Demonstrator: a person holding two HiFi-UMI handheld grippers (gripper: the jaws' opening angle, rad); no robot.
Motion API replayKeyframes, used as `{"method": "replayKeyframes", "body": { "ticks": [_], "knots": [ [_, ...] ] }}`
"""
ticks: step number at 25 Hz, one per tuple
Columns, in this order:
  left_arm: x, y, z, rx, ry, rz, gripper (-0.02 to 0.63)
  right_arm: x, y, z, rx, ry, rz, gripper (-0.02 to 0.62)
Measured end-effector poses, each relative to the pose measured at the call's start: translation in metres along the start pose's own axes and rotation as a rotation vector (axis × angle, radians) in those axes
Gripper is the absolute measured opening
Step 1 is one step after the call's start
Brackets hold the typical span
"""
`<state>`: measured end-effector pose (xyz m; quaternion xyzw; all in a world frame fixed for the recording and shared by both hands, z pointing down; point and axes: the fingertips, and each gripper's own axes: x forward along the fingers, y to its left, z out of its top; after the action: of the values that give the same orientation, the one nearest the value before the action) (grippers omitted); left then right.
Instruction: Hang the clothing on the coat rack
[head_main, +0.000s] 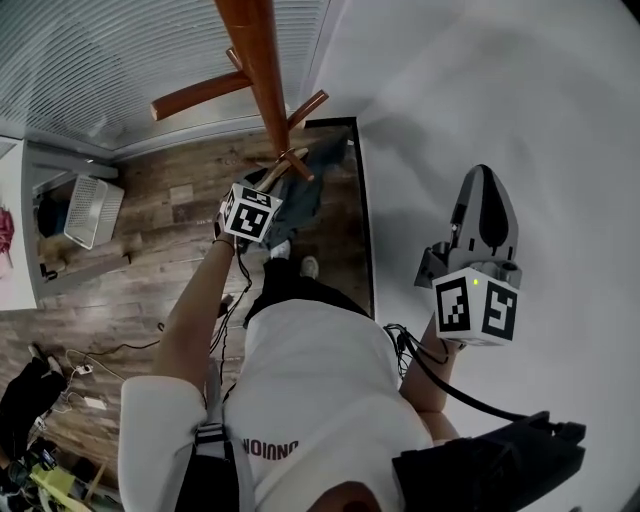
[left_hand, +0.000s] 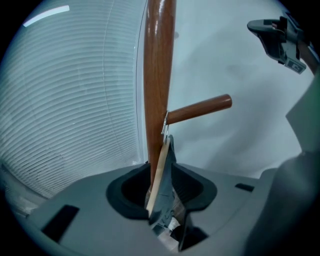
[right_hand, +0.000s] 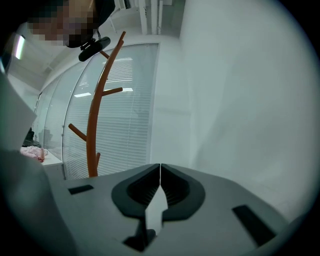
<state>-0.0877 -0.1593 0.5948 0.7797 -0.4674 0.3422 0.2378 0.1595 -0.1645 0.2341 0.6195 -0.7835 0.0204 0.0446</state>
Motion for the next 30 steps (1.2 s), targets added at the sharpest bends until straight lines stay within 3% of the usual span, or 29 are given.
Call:
{"method": "replayKeyframes", "body": {
  "ticks": [3, 8, 14, 21, 30],
  "knots": [
    [-0.012, 0.002, 0.008, 0.001, -0.03, 0.015, 0.14, 0.004, 0.009, 0.0, 0.015, 0.001, 0.036, 0.021],
    [-0.034, 0.003, 0.022, -0.004, -0.092, 0.068, 0.061, 0.007, 0.024, 0.0, 0.032, 0.001, 0.105, 0.02],
    [-0.058, 0.003, 0.032, -0.111, -0.12, 0.067, 0.014, 0.008, 0.044, -0.001, 0.036, -0.003, 0.177, 0.02],
    [-0.08, 0.004, 0.048, -0.092, -0.161, 0.108, 0.014, 0.014, 0.061, 0.001, -0.003, -0.007, 0.229, 0.018],
    [-0.086, -0.002, 0.046, -0.027, -0.115, 0.094, 0.014, 0.019, 0.067, 0.004, 0.002, -0.016, 0.239, 0.018]
  ]
}}
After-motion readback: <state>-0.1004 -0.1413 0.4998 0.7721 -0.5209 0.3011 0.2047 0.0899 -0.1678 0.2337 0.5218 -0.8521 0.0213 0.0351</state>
